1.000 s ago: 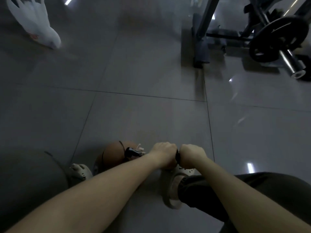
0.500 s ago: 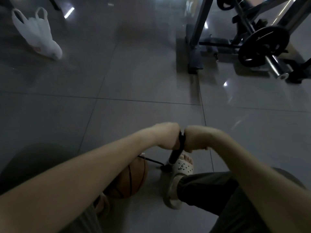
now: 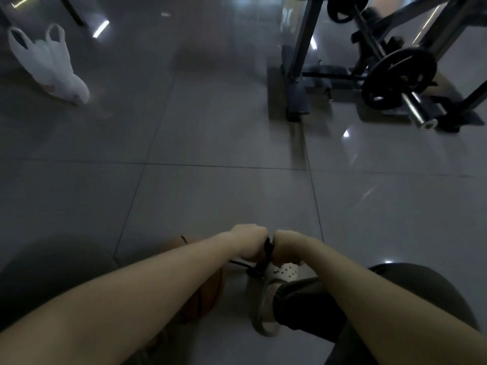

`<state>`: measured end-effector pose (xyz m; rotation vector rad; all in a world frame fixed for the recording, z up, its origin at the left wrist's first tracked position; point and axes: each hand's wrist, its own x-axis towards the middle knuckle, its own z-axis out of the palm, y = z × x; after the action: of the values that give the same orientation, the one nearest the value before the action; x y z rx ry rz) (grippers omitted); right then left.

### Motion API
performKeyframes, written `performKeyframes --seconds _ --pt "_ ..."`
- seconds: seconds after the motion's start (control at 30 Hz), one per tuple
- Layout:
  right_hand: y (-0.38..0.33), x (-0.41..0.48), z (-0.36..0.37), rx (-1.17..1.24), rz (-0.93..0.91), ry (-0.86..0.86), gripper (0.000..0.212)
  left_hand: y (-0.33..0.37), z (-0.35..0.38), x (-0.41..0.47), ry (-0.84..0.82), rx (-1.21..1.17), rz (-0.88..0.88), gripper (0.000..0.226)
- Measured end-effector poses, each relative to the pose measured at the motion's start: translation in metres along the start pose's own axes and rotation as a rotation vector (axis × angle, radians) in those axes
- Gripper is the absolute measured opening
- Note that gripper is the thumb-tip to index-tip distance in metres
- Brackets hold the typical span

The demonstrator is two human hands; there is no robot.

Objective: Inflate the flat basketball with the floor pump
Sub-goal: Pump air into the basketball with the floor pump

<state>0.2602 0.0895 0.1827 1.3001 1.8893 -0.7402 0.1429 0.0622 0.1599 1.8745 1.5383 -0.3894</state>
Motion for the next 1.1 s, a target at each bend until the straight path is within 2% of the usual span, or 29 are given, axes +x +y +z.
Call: performKeyframes --seconds 0.1,0.2,0.37,0.5,0.7,0.77,0.83,0.9,1.03,1.1 --pt "0.007 -0.04 -0.054 0.113 -0.059 0.044 0.009 0.008 -0.064 -0.03 0.053 -0.045 0.037 0.023" --pt "0.012 -0.067 -0.085 0.135 -0.107 0.104 0.013 0.017 -0.104 -0.053 0.087 -0.118 0.062 0.018" --pt "0.002 -0.019 -0.025 -0.037 -0.021 0.116 0.009 0.011 -0.035 -0.02 0.074 -0.082 -0.043 0.024" --pt "0.001 0.034 0.004 -0.074 -0.015 0.143 0.013 -0.009 0.013 0.021 0.105 -0.065 -0.113 0.024" --pt "0.002 0.06 0.008 -0.047 -0.034 0.105 0.01 -0.021 0.031 0.045 0.086 -0.007 -0.11 0.029" --pt "0.004 0.044 0.012 -0.031 -0.038 0.036 0.012 -0.009 0.026 0.031 0.05 0.02 -0.089 0.025" --pt "0.006 0.024 0.003 -0.002 -0.048 -0.018 0.013 -0.001 0.01 0.018 0.015 0.047 -0.074 0.02" --pt "0.012 0.0 -0.021 0.058 -0.072 -0.05 0.014 0.006 -0.019 0.003 -0.007 0.01 -0.049 0.025" --pt "0.016 -0.053 -0.087 0.138 -0.099 0.045 0.01 0.018 -0.102 -0.036 0.057 -0.061 0.028 0.019" --pt "0.014 -0.058 -0.095 0.149 -0.119 0.094 0.009 0.017 -0.119 -0.041 0.033 -0.071 0.039 0.013"
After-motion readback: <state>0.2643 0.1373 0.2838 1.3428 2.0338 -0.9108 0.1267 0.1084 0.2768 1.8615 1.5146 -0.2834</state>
